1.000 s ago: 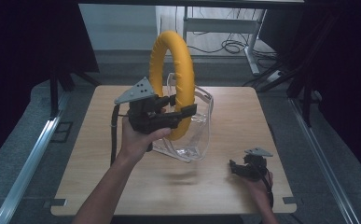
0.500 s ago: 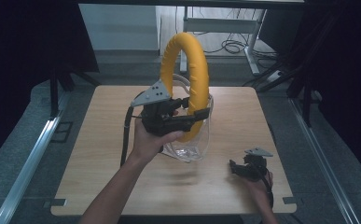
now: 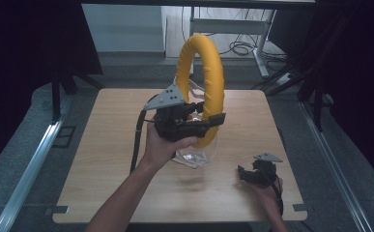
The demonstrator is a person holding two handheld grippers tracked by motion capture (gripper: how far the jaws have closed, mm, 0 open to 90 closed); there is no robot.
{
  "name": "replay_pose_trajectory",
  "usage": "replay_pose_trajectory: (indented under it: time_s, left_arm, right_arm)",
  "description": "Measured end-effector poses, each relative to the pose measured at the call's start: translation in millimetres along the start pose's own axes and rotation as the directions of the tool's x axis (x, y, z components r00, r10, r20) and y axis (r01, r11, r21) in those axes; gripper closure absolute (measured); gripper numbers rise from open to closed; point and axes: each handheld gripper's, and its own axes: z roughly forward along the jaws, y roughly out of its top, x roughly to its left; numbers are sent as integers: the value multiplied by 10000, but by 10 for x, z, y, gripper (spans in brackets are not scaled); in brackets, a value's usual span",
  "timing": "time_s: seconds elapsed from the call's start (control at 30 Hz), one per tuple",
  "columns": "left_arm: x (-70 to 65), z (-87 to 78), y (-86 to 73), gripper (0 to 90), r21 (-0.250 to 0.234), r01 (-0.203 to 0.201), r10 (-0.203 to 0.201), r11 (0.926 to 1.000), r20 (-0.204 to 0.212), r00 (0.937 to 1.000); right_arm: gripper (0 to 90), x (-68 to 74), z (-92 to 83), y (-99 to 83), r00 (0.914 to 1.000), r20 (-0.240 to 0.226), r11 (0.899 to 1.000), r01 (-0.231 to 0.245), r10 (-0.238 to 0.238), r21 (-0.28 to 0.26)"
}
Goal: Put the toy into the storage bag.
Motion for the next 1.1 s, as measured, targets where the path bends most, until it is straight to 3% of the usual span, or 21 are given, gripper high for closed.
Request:
replay_pose_trajectory:
  time_s: [0.4,0.8,1.1]
  left_arm:
    - [36,142,-58,481,4,126,-126,9999,81,9999]
    - [229,265,-256,481,136,569,-568,9983,-120,9983]
    - [447,294,-476,481,225,1381,-1373,9902,-354,9899]
  right_arm:
    - [136,0,0,0,10000,-11,10000,1,-1,-2]
    - [137,2,2,-1,10000,6,10000,-16,16,-22]
    - [137,-1,4,-1,10000,29,10000,26,-26,-35]
